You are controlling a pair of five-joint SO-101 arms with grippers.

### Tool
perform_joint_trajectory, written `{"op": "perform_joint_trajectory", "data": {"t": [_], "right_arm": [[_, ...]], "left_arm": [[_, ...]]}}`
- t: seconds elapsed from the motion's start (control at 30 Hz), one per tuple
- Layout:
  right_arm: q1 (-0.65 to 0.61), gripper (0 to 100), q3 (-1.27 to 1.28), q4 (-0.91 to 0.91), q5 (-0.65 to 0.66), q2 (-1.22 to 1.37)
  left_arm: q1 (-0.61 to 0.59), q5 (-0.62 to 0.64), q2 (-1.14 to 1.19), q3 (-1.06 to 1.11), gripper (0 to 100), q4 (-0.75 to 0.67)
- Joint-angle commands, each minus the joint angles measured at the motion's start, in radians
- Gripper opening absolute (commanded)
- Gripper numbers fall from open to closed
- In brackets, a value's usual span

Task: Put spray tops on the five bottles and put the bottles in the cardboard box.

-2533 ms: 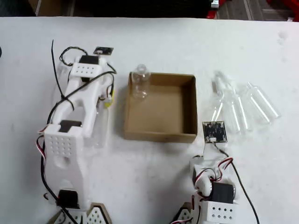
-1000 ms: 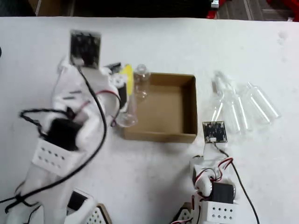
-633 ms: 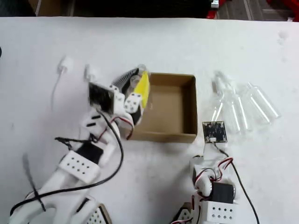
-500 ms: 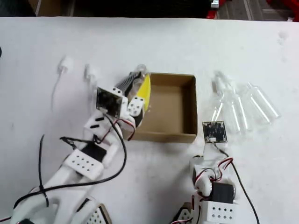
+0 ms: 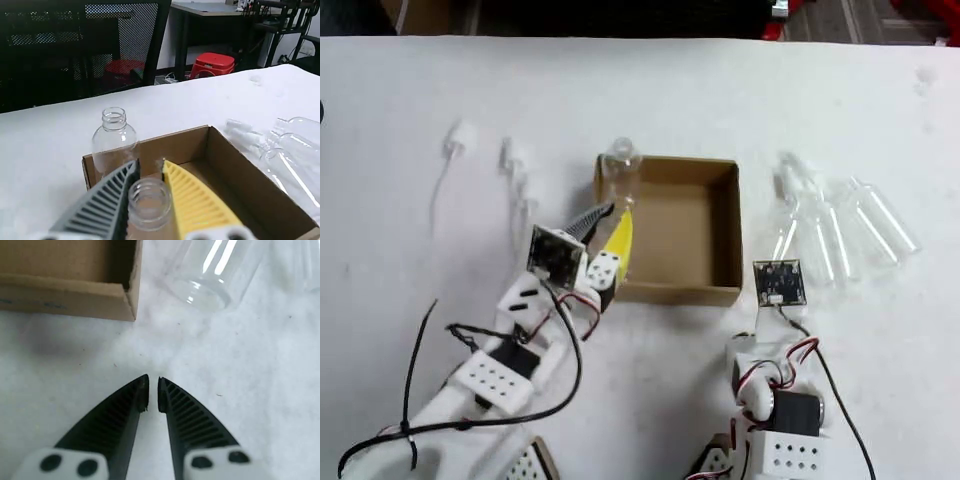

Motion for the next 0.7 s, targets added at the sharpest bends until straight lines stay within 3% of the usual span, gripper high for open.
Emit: {"op": "perform_joint_trajectory", "data": {"t": [0.0, 0.53, 0.67], "right_arm": [[0.013, 1.6, 0.009, -0.016, 0.000, -0.004], [0.013, 1.6, 0.009, -0.016, 0.000, -0.004], [0.013, 1.6, 0.009, -0.016, 0.000, -0.004]], "left_arm": [[0.018, -0.015, -0.048, 0.008, 3, -0.021], [0.019, -0.009, -0.054, 0.008, 3, 0.049], [0.015, -0.008, -0.054, 0.012, 12, 0.052]]}}
